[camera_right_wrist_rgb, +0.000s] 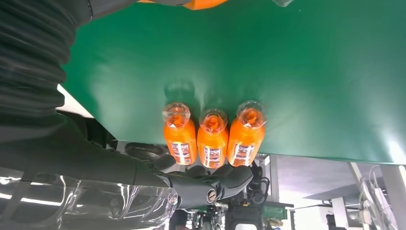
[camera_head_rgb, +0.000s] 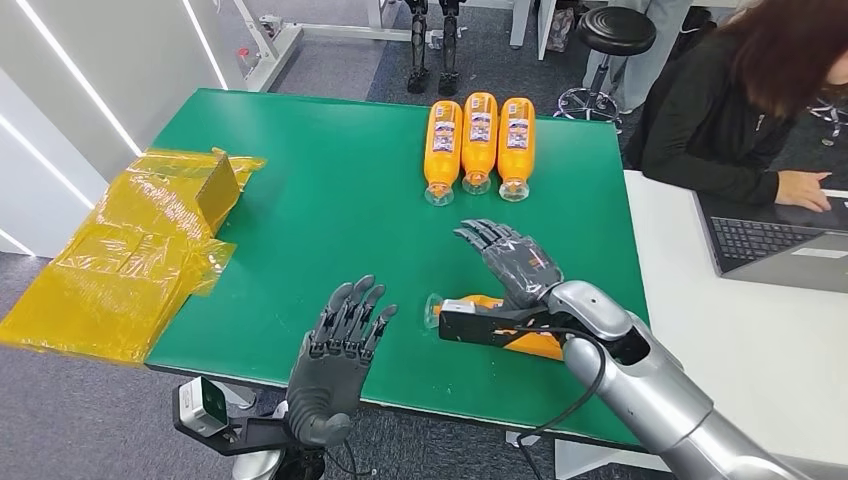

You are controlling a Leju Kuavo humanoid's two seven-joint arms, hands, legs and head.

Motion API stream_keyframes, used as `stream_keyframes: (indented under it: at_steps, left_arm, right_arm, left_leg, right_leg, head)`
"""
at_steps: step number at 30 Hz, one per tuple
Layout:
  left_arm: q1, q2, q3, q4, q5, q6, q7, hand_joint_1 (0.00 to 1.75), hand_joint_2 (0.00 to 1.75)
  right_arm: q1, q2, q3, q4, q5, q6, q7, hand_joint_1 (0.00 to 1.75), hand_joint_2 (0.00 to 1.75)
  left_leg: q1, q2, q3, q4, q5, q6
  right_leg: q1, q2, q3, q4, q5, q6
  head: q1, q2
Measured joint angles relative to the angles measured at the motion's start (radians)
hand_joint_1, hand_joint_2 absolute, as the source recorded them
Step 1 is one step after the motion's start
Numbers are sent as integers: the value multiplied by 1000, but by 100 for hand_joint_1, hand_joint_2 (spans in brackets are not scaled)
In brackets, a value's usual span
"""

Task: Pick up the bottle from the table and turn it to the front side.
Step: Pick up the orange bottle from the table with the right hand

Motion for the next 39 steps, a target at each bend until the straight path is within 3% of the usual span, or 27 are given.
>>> stream_keyframes:
  at_steps: [8,14,17,24,30,39]
  left_arm:
    - [3,-1,4,0,0,0,0,0,175]
    - [4,-2,9,0,-4,2,0,0,175]
    - [5,-4,13,0,-9,3,0,0,175]
    - [5,-5,14,3,6,17,0,0,175]
    - [4,-5,14,9,18,38,0,0,175]
    - [4,-6,14,11,28,54,0,0,175]
  right_arm:
    - [-24,0,27,30,-15,22,2,0,175]
    - [-171,10,94,162,-183,216,-11,0,175]
    - [-240,41,143,251,-240,292,-5,0,175]
    - [-309,99,268,375,-365,455,56,0,175]
    - [-323,76,359,387,-454,450,100,0,175]
    - [-322,72,456,444,-470,380,97,0,175]
  left_leg:
    - [0,0,0,0,0,0]
    - [0,0,0,0,2,0]
    - [0,0,0,0,2,0]
    - [0,-1,0,0,2,0]
    - [0,0,0,0,2,0]
    - [0,0,0,1,2,0]
  right_leg:
    - [0,0,0,0,0,0]
    - [0,-1,0,0,1,0]
    - [0,0,0,1,1,0]
    - [0,-1,0,1,1,0]
    - [0,-1,0,0,1,0]
    - [0,-1,0,0,1,0]
  head:
    - [0,0]
    - [0,0]
    - [0,0]
    - [0,0]
    - [0,0]
    - [0,0]
